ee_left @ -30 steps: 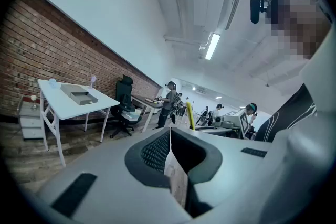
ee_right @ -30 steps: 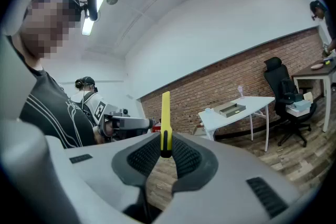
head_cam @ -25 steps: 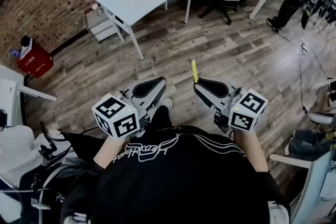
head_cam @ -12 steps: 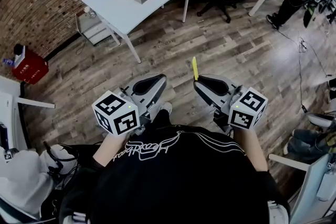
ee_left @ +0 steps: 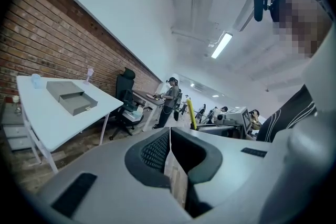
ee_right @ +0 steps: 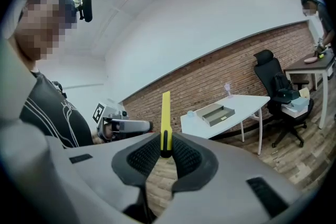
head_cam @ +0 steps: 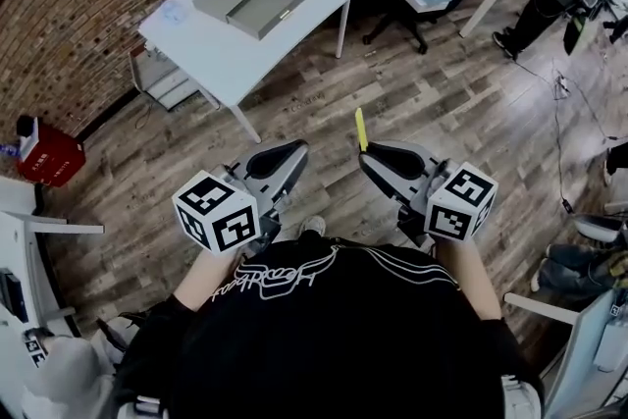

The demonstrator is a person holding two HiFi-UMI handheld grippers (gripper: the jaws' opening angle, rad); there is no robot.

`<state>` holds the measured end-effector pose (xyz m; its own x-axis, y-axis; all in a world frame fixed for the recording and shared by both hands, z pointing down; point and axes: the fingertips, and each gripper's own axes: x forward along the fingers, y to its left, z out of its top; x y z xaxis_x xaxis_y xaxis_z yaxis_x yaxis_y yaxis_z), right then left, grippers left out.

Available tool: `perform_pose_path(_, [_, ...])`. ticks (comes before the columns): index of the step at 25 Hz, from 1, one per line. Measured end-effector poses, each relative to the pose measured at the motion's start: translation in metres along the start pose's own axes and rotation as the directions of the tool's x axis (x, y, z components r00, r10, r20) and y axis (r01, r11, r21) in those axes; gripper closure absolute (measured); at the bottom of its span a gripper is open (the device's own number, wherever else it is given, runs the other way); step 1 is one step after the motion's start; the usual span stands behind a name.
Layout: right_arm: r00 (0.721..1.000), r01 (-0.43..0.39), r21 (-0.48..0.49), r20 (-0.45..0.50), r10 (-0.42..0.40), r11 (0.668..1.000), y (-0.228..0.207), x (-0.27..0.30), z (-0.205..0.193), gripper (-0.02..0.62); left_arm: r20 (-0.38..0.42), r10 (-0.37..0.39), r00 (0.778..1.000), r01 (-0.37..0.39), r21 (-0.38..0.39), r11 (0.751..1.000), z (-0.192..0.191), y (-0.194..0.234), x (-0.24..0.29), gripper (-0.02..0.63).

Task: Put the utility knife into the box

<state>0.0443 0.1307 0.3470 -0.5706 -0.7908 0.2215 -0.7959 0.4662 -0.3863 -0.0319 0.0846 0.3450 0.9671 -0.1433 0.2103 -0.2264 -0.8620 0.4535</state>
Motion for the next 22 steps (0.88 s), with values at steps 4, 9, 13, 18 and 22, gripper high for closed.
perform_pose_path(4, [1.000,0.013,-0.006,-0.006,-0.013,1.000,-0.021,0.027,0.015,0.526,-0.003,-0.007,1.000,0.007,-0.002,1.000,0.017,0.033,0.011,0.575])
perform_pose_path(9, [0.999,0.035,-0.020,-0.006,-0.035,0.999,-0.046,0.058,0.029,0.526,-0.009,0.001,1.000,-0.001,0.000,1.000,0.032,0.072,0.018,0.574])
perform_pose_path(13, [0.999,0.039,-0.033,-0.020,-0.040,0.999,-0.056,0.079,0.029,0.526,-0.004,0.027,1.000,-0.027,0.000,1.000,0.040,0.098,0.018,0.575])
perform_pose_path(18, [0.999,0.031,-0.035,-0.041,-0.032,0.999,-0.069,0.092,0.029,0.526,0.002,0.057,0.998,-0.057,-0.009,0.998,0.044,0.117,0.020,0.574])
perform_pose_path(22, [0.999,0.007,-0.033,-0.042,-0.008,0.999,-0.086,0.100,0.033,0.526,0.009,0.092,0.996,-0.091,-0.011,0.996,0.048,0.131,0.028,0.574])
